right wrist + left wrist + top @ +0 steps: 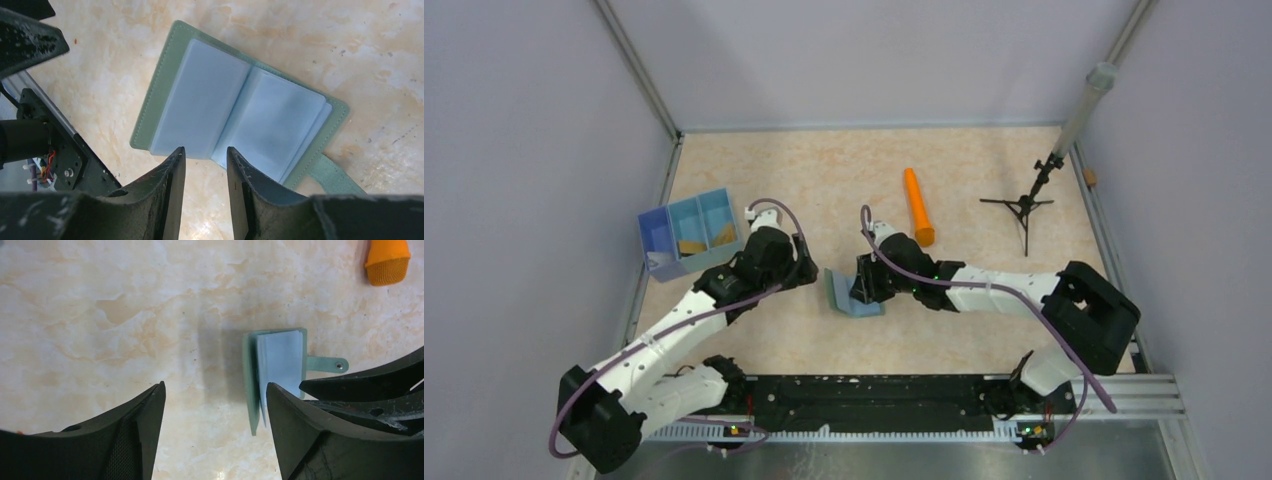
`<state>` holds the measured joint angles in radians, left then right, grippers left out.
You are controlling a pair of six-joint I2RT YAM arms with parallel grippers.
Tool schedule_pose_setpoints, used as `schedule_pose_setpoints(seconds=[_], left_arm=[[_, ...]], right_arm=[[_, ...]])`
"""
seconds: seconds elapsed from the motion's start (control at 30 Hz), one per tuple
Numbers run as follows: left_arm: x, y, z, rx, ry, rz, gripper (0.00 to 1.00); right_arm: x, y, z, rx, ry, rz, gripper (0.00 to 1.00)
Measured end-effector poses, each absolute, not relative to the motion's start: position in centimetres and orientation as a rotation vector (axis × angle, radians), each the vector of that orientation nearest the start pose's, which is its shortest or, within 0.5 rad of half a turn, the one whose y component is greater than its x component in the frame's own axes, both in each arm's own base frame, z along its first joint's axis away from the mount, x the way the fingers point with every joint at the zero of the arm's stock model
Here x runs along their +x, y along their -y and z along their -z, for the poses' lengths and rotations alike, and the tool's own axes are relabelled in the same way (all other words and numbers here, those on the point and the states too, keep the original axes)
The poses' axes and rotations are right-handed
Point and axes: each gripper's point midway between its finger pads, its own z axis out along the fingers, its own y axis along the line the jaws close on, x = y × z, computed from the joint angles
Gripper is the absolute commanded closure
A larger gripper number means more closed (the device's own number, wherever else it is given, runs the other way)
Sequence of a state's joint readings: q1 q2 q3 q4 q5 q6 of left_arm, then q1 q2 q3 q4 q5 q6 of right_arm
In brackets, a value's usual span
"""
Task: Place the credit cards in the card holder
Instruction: Open the card holder at the center of the board.
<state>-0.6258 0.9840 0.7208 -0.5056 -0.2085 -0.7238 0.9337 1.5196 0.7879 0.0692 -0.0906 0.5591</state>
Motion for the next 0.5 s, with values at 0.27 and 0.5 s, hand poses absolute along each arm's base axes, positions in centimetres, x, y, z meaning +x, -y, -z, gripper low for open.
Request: schedule_pose_setpoints(seconds=[0.27, 0.5], left_arm=[[25.9, 10.2, -14.5, -0.363, -2.315, 0.360, 0.22], [27.4, 5.3, -16.8, -0.421, -2.281, 0.256, 0.22]], right_arm=[[21.6, -36.8, -7.4, -0.533, -2.315, -0.929, 0.65], [21.9, -37.8, -4.1, -0.559, -2.371, -0.899, 0.68]])
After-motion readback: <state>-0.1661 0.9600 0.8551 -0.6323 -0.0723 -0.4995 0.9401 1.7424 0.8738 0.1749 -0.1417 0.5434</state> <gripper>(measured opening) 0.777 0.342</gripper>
